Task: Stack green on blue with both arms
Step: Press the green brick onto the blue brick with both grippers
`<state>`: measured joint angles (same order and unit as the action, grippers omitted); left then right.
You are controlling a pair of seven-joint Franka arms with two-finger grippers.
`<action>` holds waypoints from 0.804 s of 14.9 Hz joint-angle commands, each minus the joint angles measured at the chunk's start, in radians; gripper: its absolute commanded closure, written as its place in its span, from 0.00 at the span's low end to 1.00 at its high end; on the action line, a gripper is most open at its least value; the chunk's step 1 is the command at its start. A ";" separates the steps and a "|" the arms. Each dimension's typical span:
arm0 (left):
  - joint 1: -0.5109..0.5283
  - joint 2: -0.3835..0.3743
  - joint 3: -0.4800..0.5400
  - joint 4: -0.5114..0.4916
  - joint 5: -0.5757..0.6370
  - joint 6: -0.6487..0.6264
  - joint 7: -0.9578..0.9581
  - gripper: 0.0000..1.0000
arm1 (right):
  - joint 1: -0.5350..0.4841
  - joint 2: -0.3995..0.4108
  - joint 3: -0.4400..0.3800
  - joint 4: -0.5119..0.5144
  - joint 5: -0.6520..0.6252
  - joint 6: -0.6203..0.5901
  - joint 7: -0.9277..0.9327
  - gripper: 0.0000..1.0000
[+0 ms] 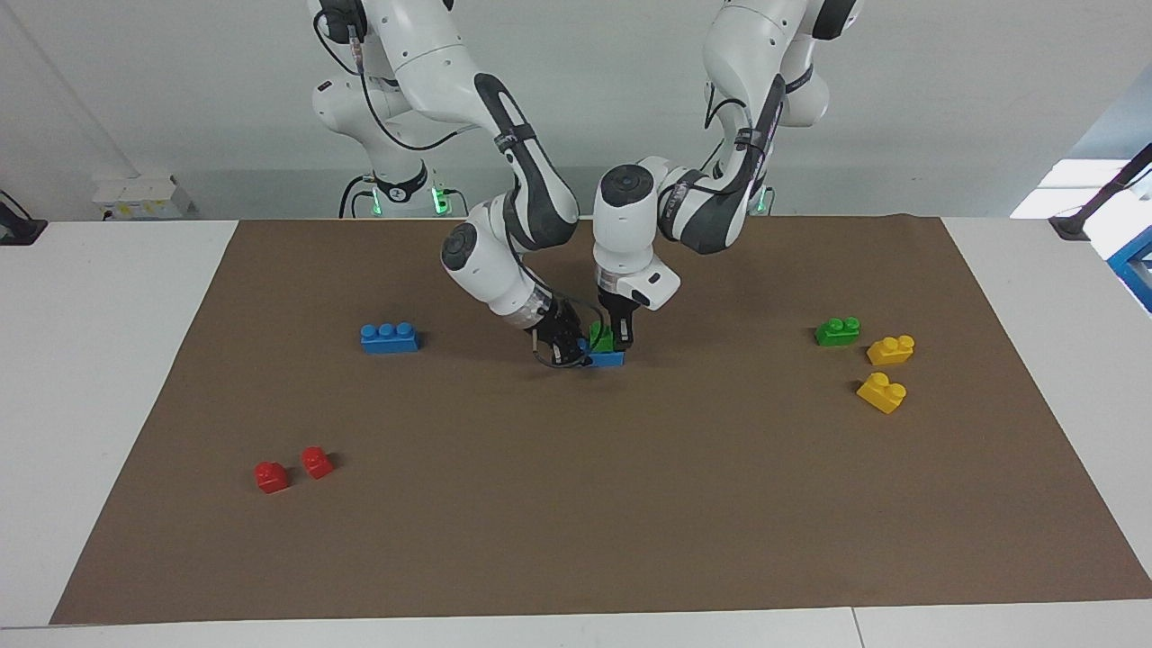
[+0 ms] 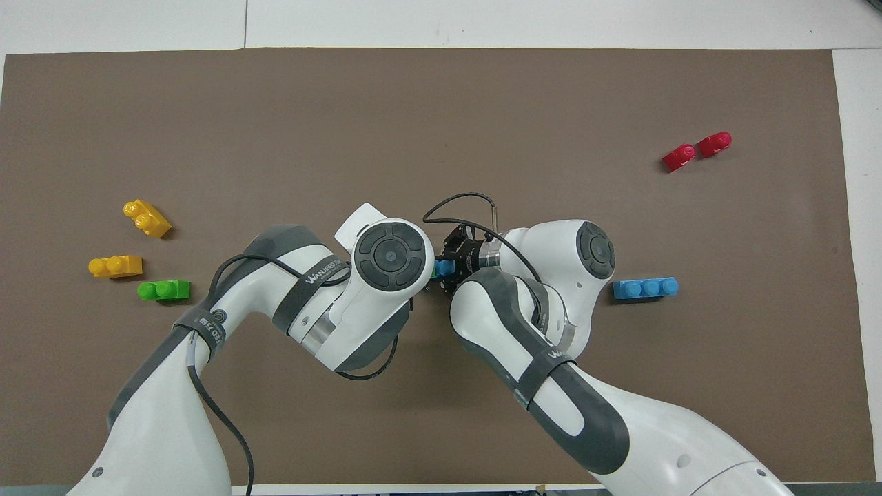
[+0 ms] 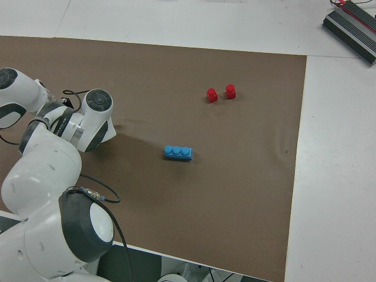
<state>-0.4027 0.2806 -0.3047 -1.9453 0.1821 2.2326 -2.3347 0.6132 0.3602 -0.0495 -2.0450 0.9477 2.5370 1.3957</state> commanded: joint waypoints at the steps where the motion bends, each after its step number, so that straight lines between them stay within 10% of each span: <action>1: -0.021 -0.004 0.012 -0.046 0.017 0.015 -0.034 1.00 | 0.014 0.040 -0.003 -0.001 0.039 0.042 -0.035 1.00; 6: -0.015 -0.004 0.013 -0.084 0.019 0.059 -0.022 1.00 | 0.014 0.040 -0.003 0.000 0.039 0.040 -0.035 1.00; 7: -0.015 -0.004 0.013 -0.081 0.019 0.056 -0.020 0.86 | 0.013 0.040 -0.003 0.000 0.039 0.040 -0.035 1.00; 9: -0.016 -0.011 0.013 -0.075 0.020 0.047 -0.014 0.00 | 0.013 0.040 -0.001 0.000 0.039 0.040 -0.033 1.00; 12: -0.001 -0.047 0.013 -0.070 0.020 0.042 0.060 0.00 | 0.014 0.040 -0.001 0.002 0.039 0.040 -0.029 1.00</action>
<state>-0.4027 0.2854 -0.3023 -1.9834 0.1845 2.2638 -2.3155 0.6137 0.3604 -0.0498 -2.0451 0.9501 2.5376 1.3925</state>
